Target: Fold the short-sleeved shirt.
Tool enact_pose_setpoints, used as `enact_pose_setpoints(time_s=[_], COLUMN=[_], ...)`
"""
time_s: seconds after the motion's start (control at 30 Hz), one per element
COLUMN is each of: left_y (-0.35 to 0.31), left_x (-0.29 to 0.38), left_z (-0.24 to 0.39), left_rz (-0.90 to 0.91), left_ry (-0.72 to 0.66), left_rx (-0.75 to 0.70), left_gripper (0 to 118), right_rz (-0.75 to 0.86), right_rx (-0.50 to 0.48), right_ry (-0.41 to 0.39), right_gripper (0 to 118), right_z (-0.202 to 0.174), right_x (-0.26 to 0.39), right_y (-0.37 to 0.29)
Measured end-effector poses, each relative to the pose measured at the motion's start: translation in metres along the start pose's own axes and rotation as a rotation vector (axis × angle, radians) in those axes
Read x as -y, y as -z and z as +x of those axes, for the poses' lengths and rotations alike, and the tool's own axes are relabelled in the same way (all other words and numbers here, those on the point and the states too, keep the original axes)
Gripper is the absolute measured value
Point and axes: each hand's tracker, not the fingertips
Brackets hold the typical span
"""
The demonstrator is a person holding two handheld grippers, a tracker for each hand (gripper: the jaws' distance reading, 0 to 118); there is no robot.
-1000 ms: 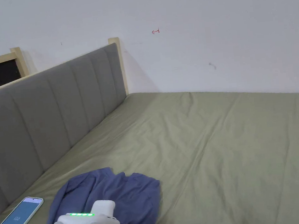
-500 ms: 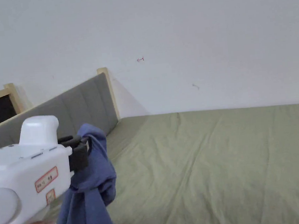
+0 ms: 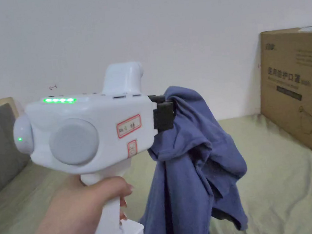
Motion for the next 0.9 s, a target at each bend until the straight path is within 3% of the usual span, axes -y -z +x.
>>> enact_pose_setpoints(time_s=[0.1, 0.17, 0.23, 0.37, 0.43, 0.47, 0.5, 0.53, 0.57, 0.7, 0.8, 0.9], left_y=[0.072, 0.122, 0.148, 0.151, 0.139, 0.137, 0.130, 0.130, 0.126, 0.088, 0.009, -0.065], left_x=[0.050, 0.106, 0.172, 0.236, 0.238, 0.240, 0.232, 0.222, 0.213, 0.168, 0.143, 0.157], left_z=[0.009, 0.003, -0.005, -0.003, -0.002, -0.006, -0.009, -0.025, -0.031, -0.051, -0.047, -0.020], left_rz=[-0.289, -0.597, -0.776, -0.882, -0.849, -0.847, -0.830, -0.794, -0.801, -0.618, -0.283, 0.049], left_ry=[-0.080, -0.208, -0.336, -0.397, -0.475, -0.502, -0.512, -0.533, -0.534, -0.508, -0.472, -0.288], left_rx=[0.016, 0.000, 0.084, 0.001, -0.030, -0.022, -0.017, -0.009, -0.022, -0.058, -0.115, -0.391], left_gripper=[3, 3, 3, 3, 5, 17, 46, 89, 118, 111, 112, 108], right_rz=[-0.032, -0.066, -0.111, -0.199, -0.217, -0.223, -0.226, -0.229, -0.228, -0.171, -0.056, 0.122], right_rx=[0.052, 0.080, 0.091, 0.079, 0.069, 0.064, 0.058, 0.049, 0.040, -0.006, -0.038, -0.011], right_ry=[0.025, 0.047, 0.072, 0.092, 0.089, 0.085, 0.081, 0.074, 0.066, 0.038, 0.002, -0.052], right_gripper=[0, 0, 0, 0, 0, 0, 0, 0, 0, 0, 0, 0], right_z=[0.025, 0.038, 0.049, 0.058, 0.057, 0.055, 0.052, 0.049, 0.044, 0.025, 0.009, -0.003], right_x=[0.011, 0.021, 0.033, 0.051, 0.056, 0.057, 0.056, 0.055, 0.051, 0.030, 0.017, 0.021], right_y=[0.002, 0.006, 0.013, 0.029, 0.034, 0.037, 0.039, 0.041, 0.043, 0.044, 0.034, 0.016])
